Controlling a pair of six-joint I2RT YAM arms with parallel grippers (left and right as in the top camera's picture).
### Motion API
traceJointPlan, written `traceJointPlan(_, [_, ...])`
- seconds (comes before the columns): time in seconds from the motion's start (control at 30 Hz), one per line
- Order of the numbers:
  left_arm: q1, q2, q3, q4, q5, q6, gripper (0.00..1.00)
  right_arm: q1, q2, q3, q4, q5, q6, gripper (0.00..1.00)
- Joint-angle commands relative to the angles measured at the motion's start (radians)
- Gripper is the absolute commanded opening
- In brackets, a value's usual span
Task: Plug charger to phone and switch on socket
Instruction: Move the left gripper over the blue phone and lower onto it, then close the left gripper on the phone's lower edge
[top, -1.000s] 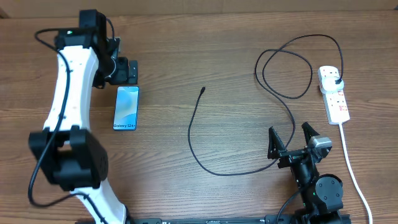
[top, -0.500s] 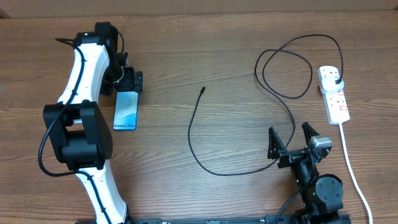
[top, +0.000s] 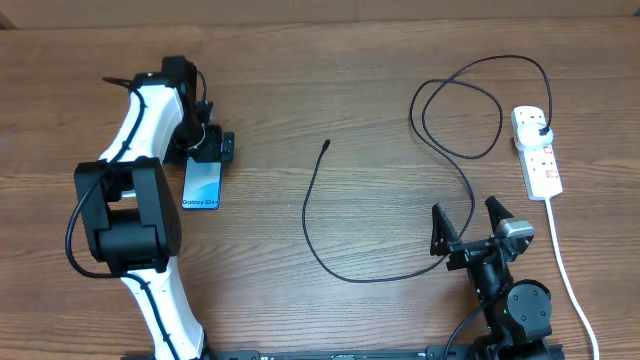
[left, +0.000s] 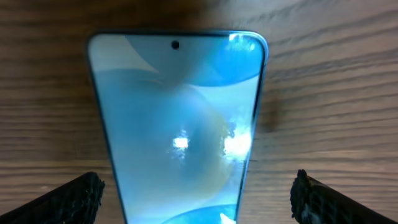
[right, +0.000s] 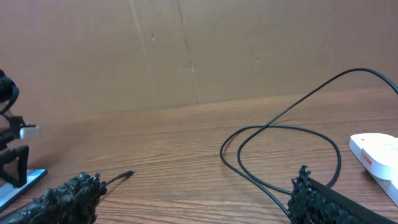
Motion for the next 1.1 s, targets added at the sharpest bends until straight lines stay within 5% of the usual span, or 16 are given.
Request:
traceJointPlan(0.0, [-0.011,0.011,-0.056,0.035,-0.010,0.025,1.00,-0.005,-0.009,-0.011,0.004,-0.002,-0.008,1.00])
traceJointPlan(0.8, [-0.011,0.011,-0.217,0.135,-0.009,0.013,0.99,-0.005,-0.009,-0.011,0.004,-0.002,-0.008,1.00])
traceJointPlan(1.07, [-0.012,0.011,-0.232,0.148,0.050,-0.021,0.86,-0.005,-0.009,-0.011,0.004,-0.002,-0.008,1.00])
